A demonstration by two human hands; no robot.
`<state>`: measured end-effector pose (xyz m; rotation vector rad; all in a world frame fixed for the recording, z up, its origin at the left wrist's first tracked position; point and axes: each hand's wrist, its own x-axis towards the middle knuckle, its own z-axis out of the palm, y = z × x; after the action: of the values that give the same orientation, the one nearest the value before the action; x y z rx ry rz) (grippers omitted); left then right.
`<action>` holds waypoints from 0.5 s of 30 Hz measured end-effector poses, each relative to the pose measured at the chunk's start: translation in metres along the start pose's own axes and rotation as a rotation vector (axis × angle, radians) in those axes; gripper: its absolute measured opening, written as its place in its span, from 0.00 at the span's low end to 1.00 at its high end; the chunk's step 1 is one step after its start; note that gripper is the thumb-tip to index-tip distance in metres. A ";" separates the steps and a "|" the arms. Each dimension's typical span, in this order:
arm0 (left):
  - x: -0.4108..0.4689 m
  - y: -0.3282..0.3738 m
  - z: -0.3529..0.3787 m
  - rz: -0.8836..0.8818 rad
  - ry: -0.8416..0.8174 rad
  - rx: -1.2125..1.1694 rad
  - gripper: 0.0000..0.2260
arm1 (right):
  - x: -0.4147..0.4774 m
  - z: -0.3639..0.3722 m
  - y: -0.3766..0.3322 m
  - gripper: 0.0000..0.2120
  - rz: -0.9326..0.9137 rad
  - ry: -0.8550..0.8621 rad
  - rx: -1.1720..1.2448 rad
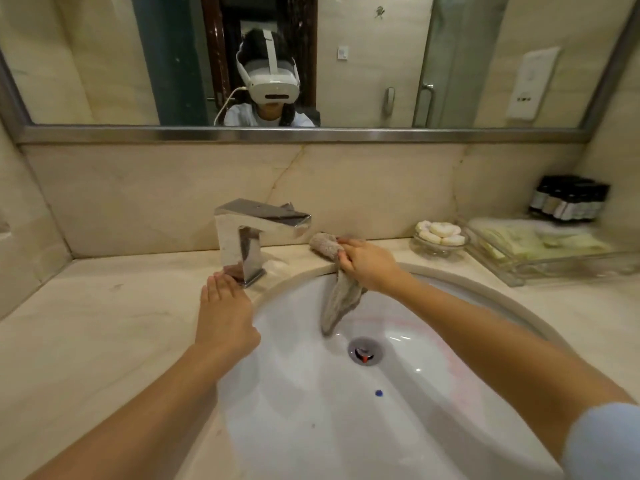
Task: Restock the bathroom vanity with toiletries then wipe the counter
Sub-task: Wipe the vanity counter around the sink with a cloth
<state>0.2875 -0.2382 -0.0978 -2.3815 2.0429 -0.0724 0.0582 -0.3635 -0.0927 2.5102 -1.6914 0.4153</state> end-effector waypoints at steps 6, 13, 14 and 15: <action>0.002 -0.002 0.001 -0.006 0.001 0.003 0.41 | -0.027 -0.016 0.054 0.22 0.310 0.024 -0.096; 0.002 0.001 0.002 -0.012 0.008 0.022 0.41 | -0.031 -0.002 0.019 0.22 0.419 0.043 -0.150; 0.002 0.001 0.003 -0.011 0.014 0.023 0.41 | -0.032 0.003 0.006 0.22 0.334 0.054 -0.153; 0.003 0.001 0.003 -0.009 0.015 0.024 0.41 | -0.031 0.009 -0.009 0.22 0.250 0.065 -0.107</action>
<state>0.2866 -0.2411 -0.1005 -2.3831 2.0261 -0.1139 0.0572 -0.3342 -0.1088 2.1957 -1.9527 0.4075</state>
